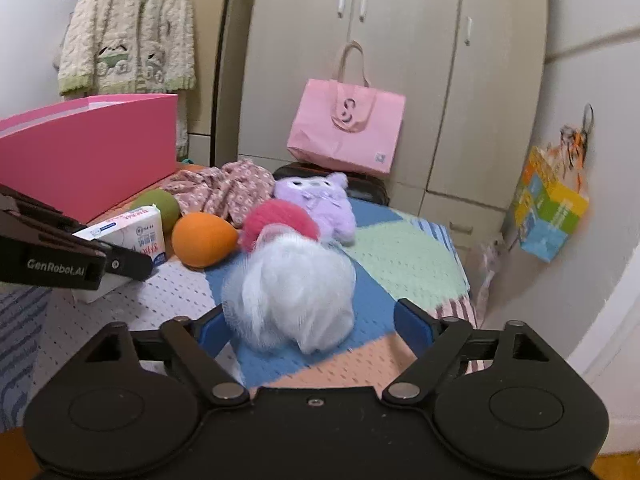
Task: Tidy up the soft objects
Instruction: 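Close the left gripper on the white toothpaste tube and lift it, then carry the toothpaste tube with the left gripper while the right carries the white bath puff over the pink box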
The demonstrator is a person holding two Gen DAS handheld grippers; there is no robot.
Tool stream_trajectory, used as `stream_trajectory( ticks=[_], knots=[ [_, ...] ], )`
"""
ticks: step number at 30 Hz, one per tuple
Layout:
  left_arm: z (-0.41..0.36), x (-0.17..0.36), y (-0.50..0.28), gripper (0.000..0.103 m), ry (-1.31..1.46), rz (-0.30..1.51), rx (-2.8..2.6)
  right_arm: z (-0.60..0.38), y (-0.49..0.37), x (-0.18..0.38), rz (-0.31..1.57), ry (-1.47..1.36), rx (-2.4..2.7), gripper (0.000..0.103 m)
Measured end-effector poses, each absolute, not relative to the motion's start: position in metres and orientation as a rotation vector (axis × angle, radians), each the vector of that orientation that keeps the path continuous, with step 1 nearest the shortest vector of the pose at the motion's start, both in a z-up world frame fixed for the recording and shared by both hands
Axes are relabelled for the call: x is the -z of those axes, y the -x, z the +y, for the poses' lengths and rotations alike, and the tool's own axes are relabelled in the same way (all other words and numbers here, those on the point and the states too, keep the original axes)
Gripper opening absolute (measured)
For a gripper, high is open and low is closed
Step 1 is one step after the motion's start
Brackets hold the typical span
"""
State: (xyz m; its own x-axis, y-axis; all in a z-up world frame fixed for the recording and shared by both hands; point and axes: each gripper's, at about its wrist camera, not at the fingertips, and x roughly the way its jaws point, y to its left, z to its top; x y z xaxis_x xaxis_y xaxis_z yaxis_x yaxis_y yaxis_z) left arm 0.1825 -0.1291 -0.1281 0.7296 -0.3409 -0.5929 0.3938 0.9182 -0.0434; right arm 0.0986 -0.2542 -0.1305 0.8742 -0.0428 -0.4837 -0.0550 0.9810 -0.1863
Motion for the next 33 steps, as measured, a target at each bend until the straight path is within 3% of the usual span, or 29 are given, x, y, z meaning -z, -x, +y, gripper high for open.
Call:
stream_trajectory(
  ticks=[5, 7, 10, 25, 33],
  knots=[
    [-0.125, 0.121, -0.176, 0.02, -0.078, 0.617, 0.411, -0.243, -0.107, 0.131, 0.505, 0.237, 0.016, 0.09],
    [-0.123, 0.119, -0.173, 0.02, -0.068, 0.614, 0.419, -0.244, -0.107, 0.131, 0.524, 0.211, 0.001, 0.054],
    [-0.118, 0.118, -0.171, 0.019, -0.045, 0.626, 0.425, -0.247, -0.104, 0.133, 0.557, 0.158, 0.01, 0.044],
    [-0.113, 0.124, -0.161, 0.022, -0.087, 0.71, 0.432, -0.25, -0.074, 0.127, 0.526, -0.016, -0.013, 0.043],
    [-0.108, 0.113, -0.156, 0.018, -0.132, 0.706, 0.427, -0.249, -0.068, 0.122, 0.523, -0.019, -0.019, 0.043]
  ],
)
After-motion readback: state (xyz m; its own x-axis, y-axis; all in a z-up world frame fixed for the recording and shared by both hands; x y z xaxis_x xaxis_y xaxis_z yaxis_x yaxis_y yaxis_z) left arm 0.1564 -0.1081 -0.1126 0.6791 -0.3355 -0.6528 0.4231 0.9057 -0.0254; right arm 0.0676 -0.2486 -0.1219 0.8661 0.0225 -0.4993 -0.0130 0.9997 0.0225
